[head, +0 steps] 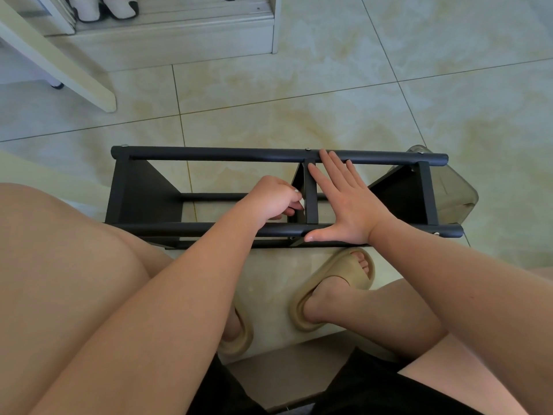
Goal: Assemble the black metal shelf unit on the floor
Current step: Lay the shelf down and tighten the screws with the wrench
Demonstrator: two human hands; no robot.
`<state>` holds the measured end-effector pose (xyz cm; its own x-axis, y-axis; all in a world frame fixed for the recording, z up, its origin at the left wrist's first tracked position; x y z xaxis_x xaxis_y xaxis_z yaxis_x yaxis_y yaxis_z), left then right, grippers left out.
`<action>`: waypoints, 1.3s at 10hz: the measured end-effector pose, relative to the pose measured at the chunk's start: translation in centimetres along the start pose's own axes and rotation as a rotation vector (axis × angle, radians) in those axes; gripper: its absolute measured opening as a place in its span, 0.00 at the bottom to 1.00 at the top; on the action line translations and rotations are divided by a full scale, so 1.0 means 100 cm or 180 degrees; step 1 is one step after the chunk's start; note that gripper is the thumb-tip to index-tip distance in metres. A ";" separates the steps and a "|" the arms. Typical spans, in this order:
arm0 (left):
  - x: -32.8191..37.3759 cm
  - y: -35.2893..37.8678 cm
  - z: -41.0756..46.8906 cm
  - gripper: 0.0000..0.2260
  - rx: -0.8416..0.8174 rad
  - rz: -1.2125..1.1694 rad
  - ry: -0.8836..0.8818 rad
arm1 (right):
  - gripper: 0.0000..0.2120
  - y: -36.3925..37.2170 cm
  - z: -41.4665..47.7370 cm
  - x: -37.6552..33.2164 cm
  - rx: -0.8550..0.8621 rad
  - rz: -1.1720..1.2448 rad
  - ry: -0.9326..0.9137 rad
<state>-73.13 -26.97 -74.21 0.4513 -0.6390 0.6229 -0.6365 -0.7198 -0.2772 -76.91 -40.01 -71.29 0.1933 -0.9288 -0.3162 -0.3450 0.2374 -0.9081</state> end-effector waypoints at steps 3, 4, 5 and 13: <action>-0.010 0.006 0.002 0.06 -0.0172 -0.0189 -0.0386 | 0.63 0.001 0.000 0.001 0.0020 -0.0010 -0.0013; -0.011 0.008 0.003 0.06 -0.0228 -0.0157 -0.0413 | 0.62 0.001 0.000 0.001 0.0018 -0.0007 -0.0020; -0.011 0.009 0.005 0.07 -0.0197 -0.0082 -0.0390 | 0.63 0.001 0.000 0.000 0.0021 0.0009 -0.0025; -0.009 0.008 0.005 0.09 -0.0586 0.0578 0.0177 | 0.63 0.000 0.000 0.000 0.0023 -0.0014 -0.0018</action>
<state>-73.70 -27.07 -75.35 0.2875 -0.7337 0.6157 -0.8092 -0.5299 -0.2537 -76.93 -40.00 -71.31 0.2001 -0.9282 -0.3136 -0.3376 0.2352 -0.9114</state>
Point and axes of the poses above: each hand's wrist, its own z-axis towards the middle knuckle, its own y-axis out of the palm, x = y × z, the point moved 9 cm from there along z, towards the middle knuckle, and after that the axes turned 9 degrees about z, right-handed, at the moved point
